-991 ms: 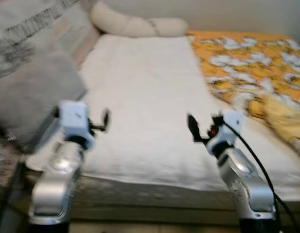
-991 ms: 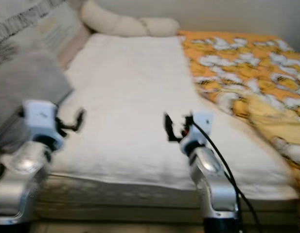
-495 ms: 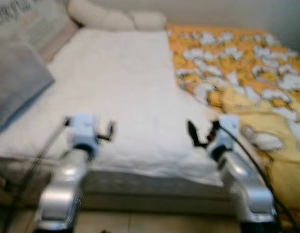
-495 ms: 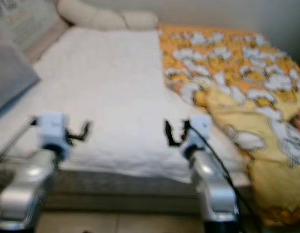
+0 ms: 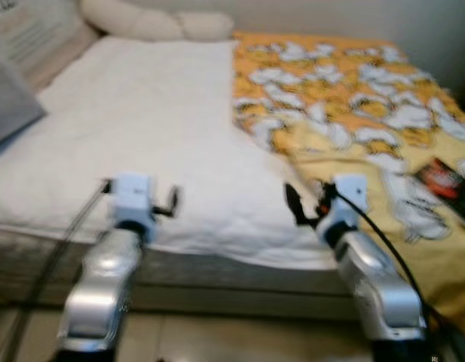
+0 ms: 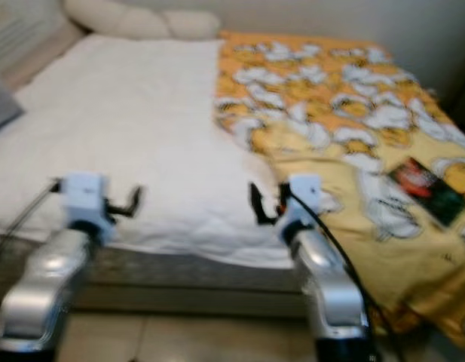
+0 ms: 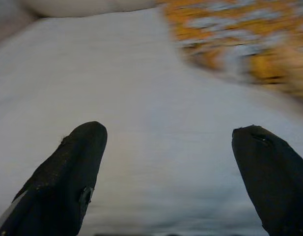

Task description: Clean up the room

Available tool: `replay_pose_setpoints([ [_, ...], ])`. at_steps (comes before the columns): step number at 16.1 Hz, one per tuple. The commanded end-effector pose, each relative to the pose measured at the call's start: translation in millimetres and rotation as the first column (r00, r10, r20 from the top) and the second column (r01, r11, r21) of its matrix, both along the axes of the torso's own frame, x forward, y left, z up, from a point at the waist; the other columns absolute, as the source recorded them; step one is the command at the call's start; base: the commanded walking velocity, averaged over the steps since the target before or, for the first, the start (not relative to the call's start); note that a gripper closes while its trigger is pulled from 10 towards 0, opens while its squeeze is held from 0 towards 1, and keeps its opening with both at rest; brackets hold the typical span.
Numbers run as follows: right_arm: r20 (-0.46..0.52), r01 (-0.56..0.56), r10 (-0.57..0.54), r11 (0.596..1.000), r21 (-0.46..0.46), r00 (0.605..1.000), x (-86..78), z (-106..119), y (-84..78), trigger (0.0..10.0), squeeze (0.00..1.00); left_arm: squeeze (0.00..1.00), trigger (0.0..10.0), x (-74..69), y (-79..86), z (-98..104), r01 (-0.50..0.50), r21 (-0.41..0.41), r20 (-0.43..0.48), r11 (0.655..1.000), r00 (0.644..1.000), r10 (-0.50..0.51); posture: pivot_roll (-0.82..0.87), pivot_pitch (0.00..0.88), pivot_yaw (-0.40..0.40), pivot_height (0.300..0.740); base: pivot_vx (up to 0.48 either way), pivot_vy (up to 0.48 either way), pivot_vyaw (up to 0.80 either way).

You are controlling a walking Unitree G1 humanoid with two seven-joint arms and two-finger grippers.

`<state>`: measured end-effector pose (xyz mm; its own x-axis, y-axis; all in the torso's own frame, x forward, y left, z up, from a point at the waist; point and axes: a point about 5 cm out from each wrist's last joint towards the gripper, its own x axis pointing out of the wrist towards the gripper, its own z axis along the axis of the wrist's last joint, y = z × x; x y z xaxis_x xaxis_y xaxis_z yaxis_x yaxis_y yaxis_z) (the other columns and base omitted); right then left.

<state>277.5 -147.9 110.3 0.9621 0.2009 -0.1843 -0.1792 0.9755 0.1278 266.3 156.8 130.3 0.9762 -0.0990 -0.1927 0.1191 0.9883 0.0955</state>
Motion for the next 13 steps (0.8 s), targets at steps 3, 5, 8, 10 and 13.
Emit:
replay_pose_setpoints([
  [3, 0.036, -0.004, 0.004, 1.000, 0.011, 0.999, 5.1, 6.9, 2.3, 10.0, 0.00, 0.58, 10.0, 4.4, 5.7, 5.9, -0.002, 0.024, 0.028, 1.000, 1.000, 0.002, -0.08, 0.000, -0.006, 0.740, 0.000, -0.480, 0.69],
  [5, 0.035, -0.004, 0.004, 1.000, 0.010, 0.999, 6.3, 6.3, 1.6, 10.0, 0.00, 0.58, 10.0, 6.1, 5.7, 6.6, 0.000, 0.028, 0.032, 1.000, 0.999, -0.001, -0.08, 0.000, -0.008, 0.740, 0.000, -0.480, 0.80],
  [8, 0.039, -0.009, 0.009, 1.000, 0.009, 0.999, 7.7, 6.0, 0.4, 10.0, 0.00, 0.58, 10.0, 7.9, 5.0, 5.1, 0.000, 0.031, 0.034, 1.000, 0.999, -0.001, -0.08, 0.000, -0.009, 0.740, 0.000, -0.480, 0.80],
  [10, 0.035, -0.001, 0.000, 1.000, 0.015, 0.999, 7.8, 4.5, -0.8, 10.0, 0.00, 0.57, 10.0, 8.6, 5.5, 5.3, -0.002, 0.033, 0.036, 0.999, 0.999, 0.001, -0.08, 0.000, -0.009, 0.740, 0.000, -0.480, 0.80],
  [13, 0.007, 0.035, -0.035, 0.999, 0.034, 0.999, 6.7, -0.9, -1.0, 10.0, 0.00, 0.57, 10.0, 9.7, 7.6, 6.1, -0.006, 0.037, 0.041, 0.999, 0.999, 0.005, -0.09, 0.000, -0.011, 0.740, 0.000, -0.480, 0.22],
])
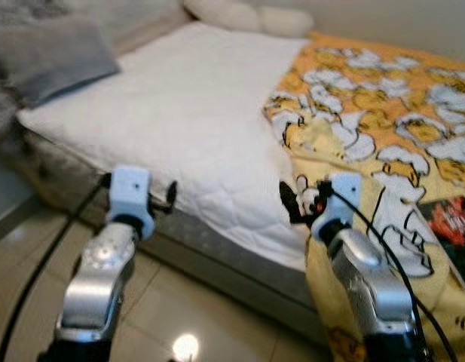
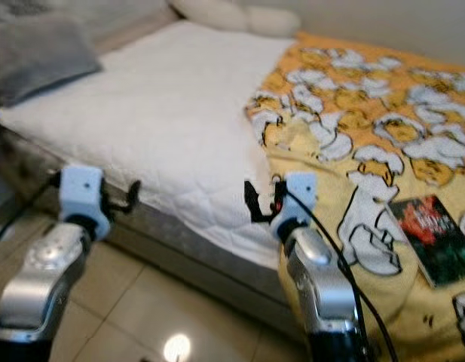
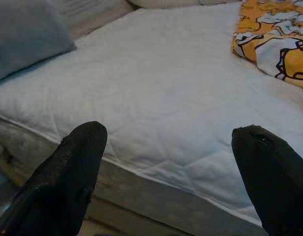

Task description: Clean up the room

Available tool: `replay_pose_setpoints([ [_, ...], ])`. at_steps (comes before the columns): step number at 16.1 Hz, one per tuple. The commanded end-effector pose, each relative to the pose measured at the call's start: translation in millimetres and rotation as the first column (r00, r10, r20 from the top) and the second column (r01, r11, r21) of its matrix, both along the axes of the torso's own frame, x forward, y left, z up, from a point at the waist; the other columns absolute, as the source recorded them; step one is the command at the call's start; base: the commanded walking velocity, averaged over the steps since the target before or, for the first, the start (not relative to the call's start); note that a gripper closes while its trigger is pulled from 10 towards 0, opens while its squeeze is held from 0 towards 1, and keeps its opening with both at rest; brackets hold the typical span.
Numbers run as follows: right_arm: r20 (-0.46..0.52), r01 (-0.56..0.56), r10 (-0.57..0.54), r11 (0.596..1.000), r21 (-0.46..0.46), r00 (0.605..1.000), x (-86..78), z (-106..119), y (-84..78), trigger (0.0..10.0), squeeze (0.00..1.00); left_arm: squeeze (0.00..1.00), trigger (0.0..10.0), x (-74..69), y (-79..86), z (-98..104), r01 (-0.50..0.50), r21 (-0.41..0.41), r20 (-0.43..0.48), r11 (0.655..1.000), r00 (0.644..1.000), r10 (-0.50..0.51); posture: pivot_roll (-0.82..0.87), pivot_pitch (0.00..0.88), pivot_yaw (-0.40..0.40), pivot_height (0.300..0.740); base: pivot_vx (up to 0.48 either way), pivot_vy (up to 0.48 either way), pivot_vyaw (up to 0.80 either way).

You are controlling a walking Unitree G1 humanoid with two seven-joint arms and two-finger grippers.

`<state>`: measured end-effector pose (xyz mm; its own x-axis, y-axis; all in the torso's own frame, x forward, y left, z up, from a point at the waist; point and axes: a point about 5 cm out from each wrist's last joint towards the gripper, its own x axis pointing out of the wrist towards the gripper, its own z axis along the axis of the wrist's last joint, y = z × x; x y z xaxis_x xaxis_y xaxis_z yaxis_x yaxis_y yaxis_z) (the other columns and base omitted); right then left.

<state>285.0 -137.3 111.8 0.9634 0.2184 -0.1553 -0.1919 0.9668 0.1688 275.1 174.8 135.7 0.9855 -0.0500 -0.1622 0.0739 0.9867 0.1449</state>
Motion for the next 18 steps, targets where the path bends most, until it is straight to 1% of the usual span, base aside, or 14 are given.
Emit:
replay_pose_setpoints([
  [1, -0.041, 0.056, -0.057, 0.998, -0.018, 0.998, -3.0, -8.7, -12.5, 10.0, 0.00, 0.57, 10.0, 0.4, -10.0, -0.9, 0.037, -0.002, 0.003, 0.999, 0.999, -0.037, -0.09, 0.000, -0.013, 0.740, 0.000, -0.480, 0.00],
  [2, -0.071, 0.076, -0.077, 0.997, -0.018, 0.995, -6.2, -16.4, -15.0, 10.0, 0.00, 0.57, 10.0, 0.0, -10.2, -1.7, 0.039, 0.003, 0.001, 0.999, 0.999, -0.039, -0.09, 0.000, -0.017, 0.740, 0.000, -0.480, 0.00],
  [5, -0.094, 0.086, -0.088, 0.996, -0.029, 0.992, -10.6, -23.4, -18.4, 10.0, 0.00, 0.57, 10.0, -2.2, -8.6, -4.3, 0.040, 0.013, -0.007, 0.999, 0.999, -0.040, -0.08, 0.000, -0.018, 0.740, 0.000, -0.480, 0.00],
  [7, -0.096, 0.089, -0.091, 0.996, -0.029, 0.991, -11.3, -23.5, -20.2, 10.0, 0.00, 0.57, 10.0, -4.6, -6.2, -5.8, 0.035, 0.017, -0.013, 0.999, 0.999, -0.035, -0.09, 0.000, -0.012, 0.740, 0.000, -0.480, 0.00],
  [11, -0.101, 0.085, -0.086, 0.996, -0.020, 0.991, -12.1, -24.3, -21.6, 10.0, 0.00, 0.57, 10.0, -6.4, -7.1, -7.7, 0.038, 0.019, -0.018, 0.999, 0.999, -0.038, -0.09, 0.000, -0.009, 0.740, 0.000, -0.480, 0.00],
  [18, -0.100, 0.060, -0.062, 0.998, -0.024, 0.993, -11.5, -22.9, -17.8, 10.0, 0.00, 0.56, 10.0, -6.6, -7.2, -8.6, 0.041, 0.024, -0.021, 0.999, 0.999, -0.041, -0.09, 0.000, -0.006, 0.740, 0.000, -0.479, 0.00],
])
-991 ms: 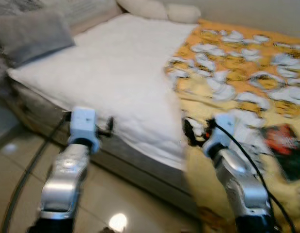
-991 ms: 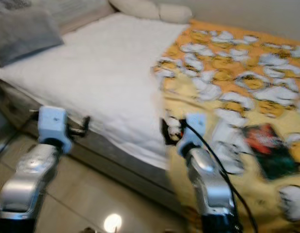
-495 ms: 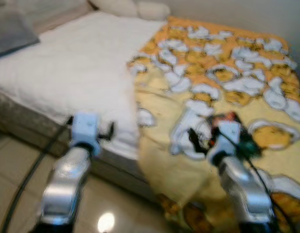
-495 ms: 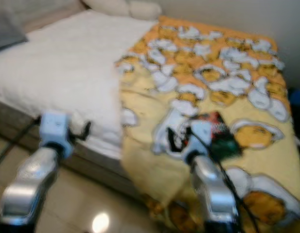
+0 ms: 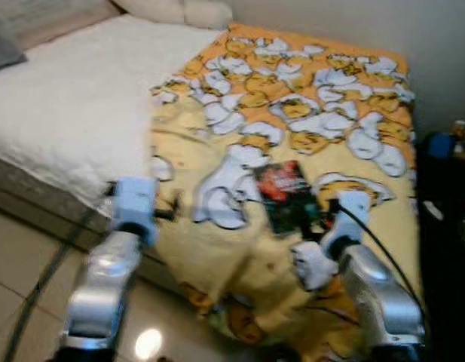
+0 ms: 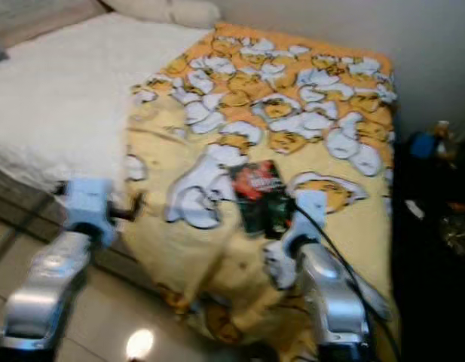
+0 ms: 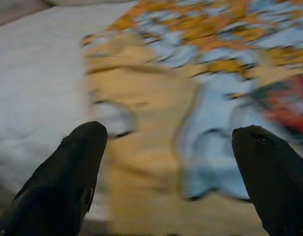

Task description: Clean up the room

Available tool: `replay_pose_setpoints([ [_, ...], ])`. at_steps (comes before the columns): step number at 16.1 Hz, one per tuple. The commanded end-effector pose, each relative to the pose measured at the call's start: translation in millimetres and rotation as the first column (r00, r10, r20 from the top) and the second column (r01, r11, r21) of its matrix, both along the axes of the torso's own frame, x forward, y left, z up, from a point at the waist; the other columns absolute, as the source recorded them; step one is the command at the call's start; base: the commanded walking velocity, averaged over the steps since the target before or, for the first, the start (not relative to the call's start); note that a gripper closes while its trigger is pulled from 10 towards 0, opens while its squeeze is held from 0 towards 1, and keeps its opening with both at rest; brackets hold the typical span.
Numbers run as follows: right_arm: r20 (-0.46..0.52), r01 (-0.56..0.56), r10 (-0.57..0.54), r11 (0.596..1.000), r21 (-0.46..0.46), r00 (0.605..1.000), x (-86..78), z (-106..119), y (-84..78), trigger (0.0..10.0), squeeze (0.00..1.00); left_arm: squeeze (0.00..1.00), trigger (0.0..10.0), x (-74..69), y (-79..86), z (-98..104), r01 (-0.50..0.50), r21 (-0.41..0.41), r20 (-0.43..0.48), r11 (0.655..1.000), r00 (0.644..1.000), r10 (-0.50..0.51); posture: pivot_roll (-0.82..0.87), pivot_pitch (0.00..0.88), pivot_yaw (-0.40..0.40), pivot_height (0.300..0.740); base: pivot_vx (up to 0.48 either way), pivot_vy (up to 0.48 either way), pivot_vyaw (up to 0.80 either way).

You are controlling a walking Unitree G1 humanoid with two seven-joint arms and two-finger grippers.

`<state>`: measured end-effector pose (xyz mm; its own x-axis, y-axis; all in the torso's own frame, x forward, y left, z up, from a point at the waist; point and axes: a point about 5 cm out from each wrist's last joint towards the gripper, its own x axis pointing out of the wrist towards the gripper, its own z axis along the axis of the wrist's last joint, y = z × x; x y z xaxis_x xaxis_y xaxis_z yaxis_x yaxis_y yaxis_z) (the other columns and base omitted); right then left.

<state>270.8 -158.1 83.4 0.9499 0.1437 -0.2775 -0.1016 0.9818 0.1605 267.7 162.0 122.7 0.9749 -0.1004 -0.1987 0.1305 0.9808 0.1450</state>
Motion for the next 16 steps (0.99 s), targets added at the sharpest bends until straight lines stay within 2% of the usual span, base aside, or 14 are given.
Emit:
replay_pose_setpoints([
  [1, 0.023, -0.013, 0.013, 1.000, 0.006, 1.000, 3.0, 6.0, 3.3, 10.0, 0.00, 0.56, 10.0, 0.8, 5.2, 4.3, -0.009, 0.019, 0.017, 1.000, 1.000, 0.009, -0.09, 0.000, -0.006, 0.740, 0.000, -0.435, 0.00],
  [4, 0.026, -0.017, 0.017, 1.000, 0.013, 1.000, 4.5, 7.7, 4.4, 10.0, 0.00, 0.53, 10.0, 2.8, 4.6, 5.4, -0.024, -0.013, 0.020, 1.000, 1.000, 0.024, -0.09, 0.000, -0.004, 0.740, 0.000, 0.000, 0.00],
  [6, 0.027, -0.022, 0.022, 1.000, 0.015, 0.999, 5.8, 8.6, 5.3, 10.0, 0.00, 0.54, 10.0, 4.1, 5.4, 5.9, -0.026, -0.006, 0.025, 1.000, 0.999, 0.027, -0.10, 0.000, -0.002, 0.740, 0.000, 0.000, 0.00],
  [9, 0.030, -0.031, 0.030, 0.999, 0.013, 0.999, 7.3, 9.5, 7.2, 10.0, 0.00, 0.57, 10.0, 4.2, 4.6, 6.3, -0.003, -0.039, 0.031, 0.999, 1.000, 0.005, -0.10, 0.000, 0.000, 0.740, 0.000, 0.000, 0.00],
  [16, 0.036, -0.047, 0.047, 0.999, 0.011, 0.998, 10.2, 11.2, 10.3, 10.0, 0.00, 0.58, 10.0, 5.6, 4.2, 7.2, 0.012, -0.052, 0.031, 0.999, 0.999, -0.010, -0.10, 0.000, 0.007, 0.740, 0.339, 0.000, 0.00],
])
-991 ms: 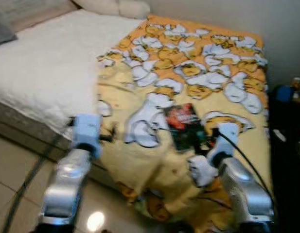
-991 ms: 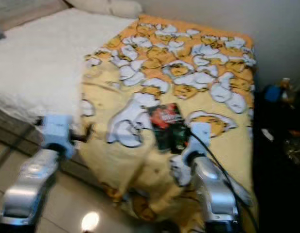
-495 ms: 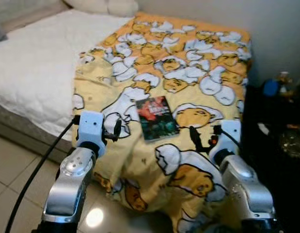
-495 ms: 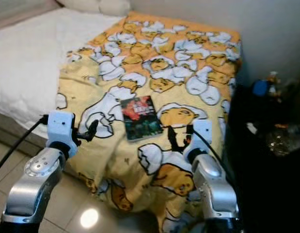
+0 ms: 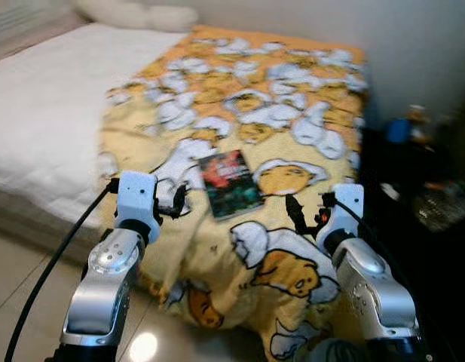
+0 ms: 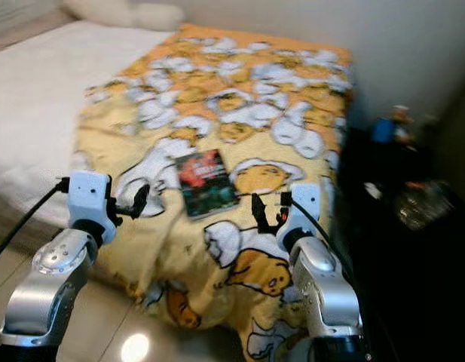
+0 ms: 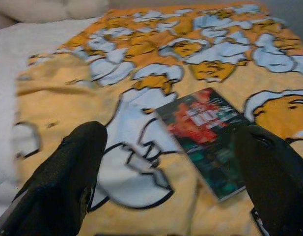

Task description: Clean up the room

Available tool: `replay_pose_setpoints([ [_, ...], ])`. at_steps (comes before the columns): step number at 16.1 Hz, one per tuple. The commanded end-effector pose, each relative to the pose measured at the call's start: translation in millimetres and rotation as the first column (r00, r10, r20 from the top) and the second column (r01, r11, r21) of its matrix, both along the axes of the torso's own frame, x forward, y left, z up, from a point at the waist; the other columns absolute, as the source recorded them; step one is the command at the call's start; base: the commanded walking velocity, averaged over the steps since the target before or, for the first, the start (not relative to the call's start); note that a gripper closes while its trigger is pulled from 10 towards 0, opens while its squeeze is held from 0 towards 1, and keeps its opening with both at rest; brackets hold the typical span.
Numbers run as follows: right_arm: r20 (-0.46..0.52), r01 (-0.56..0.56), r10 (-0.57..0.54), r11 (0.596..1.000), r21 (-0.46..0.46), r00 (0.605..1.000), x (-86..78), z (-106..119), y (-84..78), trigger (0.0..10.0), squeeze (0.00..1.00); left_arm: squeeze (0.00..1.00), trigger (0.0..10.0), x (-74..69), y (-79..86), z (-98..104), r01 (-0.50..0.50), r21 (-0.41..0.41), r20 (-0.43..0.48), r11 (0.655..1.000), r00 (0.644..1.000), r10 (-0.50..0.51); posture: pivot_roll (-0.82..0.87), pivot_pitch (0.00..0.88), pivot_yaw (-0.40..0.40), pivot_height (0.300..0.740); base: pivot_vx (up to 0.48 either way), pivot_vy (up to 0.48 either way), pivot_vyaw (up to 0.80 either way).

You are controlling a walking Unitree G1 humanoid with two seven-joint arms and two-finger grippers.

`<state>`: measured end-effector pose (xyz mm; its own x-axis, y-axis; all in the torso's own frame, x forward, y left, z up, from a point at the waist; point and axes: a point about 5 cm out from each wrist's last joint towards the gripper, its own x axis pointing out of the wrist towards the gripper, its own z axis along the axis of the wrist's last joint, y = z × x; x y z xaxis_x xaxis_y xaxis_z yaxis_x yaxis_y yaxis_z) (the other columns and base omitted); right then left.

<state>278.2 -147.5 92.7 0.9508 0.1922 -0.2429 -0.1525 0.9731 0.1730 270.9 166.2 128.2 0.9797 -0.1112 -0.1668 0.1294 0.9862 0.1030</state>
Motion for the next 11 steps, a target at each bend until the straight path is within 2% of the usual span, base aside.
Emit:
replay_pose_setpoints([
  [1, 0.003, -0.002, 0.002, 1.000, -0.006, 1.000, 3.0, 2.1, 0.1, 10.0, 0.00, 0.58, 10.0, 2.5, 0.1, 1.7, 0.010, -0.005, 0.002, 1.000, 1.000, -0.010, -0.10, 0.000, 0.008, 0.740, 0.390, 0.000, 0.00],
  [11, -0.007, 0.001, -0.001, 1.000, -0.025, 1.000, 4.4, -0.1, 0.5, 10.0, 0.00, 0.57, 10.0, 2.6, 0.3, 1.4, 0.023, 0.006, -0.004, 1.000, 1.000, -0.023, -0.10, 0.000, 0.016, 0.740, 0.381, 0.000, 0.00],
])
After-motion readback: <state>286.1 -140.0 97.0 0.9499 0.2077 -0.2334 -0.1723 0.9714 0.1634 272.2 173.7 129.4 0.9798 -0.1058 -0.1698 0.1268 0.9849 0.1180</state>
